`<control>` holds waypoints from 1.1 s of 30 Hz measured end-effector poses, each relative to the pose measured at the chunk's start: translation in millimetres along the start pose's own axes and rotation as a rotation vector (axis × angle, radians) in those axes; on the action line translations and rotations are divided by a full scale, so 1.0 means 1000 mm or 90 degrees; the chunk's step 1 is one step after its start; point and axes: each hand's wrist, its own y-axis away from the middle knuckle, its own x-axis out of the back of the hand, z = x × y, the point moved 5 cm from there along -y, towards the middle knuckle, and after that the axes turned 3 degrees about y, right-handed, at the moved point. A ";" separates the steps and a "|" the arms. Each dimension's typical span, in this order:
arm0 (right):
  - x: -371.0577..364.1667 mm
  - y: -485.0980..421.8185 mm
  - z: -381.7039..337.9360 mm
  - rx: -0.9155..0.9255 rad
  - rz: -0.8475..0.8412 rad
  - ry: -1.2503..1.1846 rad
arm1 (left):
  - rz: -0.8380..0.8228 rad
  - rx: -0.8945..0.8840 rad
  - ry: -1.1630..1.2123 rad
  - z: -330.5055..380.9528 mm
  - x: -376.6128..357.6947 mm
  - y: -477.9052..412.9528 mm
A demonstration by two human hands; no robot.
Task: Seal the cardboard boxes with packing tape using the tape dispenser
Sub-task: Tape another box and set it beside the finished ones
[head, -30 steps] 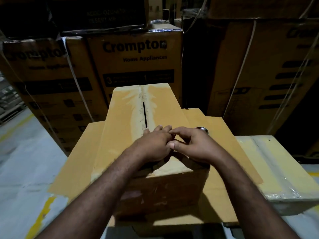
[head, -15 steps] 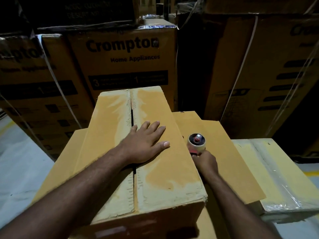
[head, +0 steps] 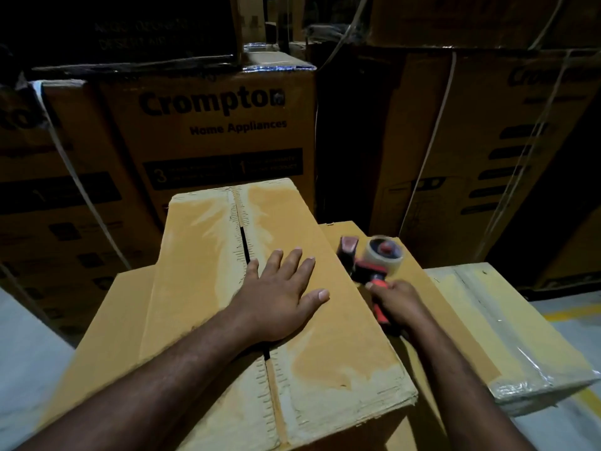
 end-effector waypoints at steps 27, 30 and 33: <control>-0.054 0.189 -0.112 0.594 0.140 0.058 | -0.092 0.227 1.255 -0.075 0.082 0.017; -0.051 0.191 -0.114 0.607 0.170 0.057 | -0.124 0.246 1.338 -0.071 0.078 0.012; -0.047 0.191 -0.117 0.619 0.180 0.083 | -0.125 0.217 1.377 -0.063 0.080 0.007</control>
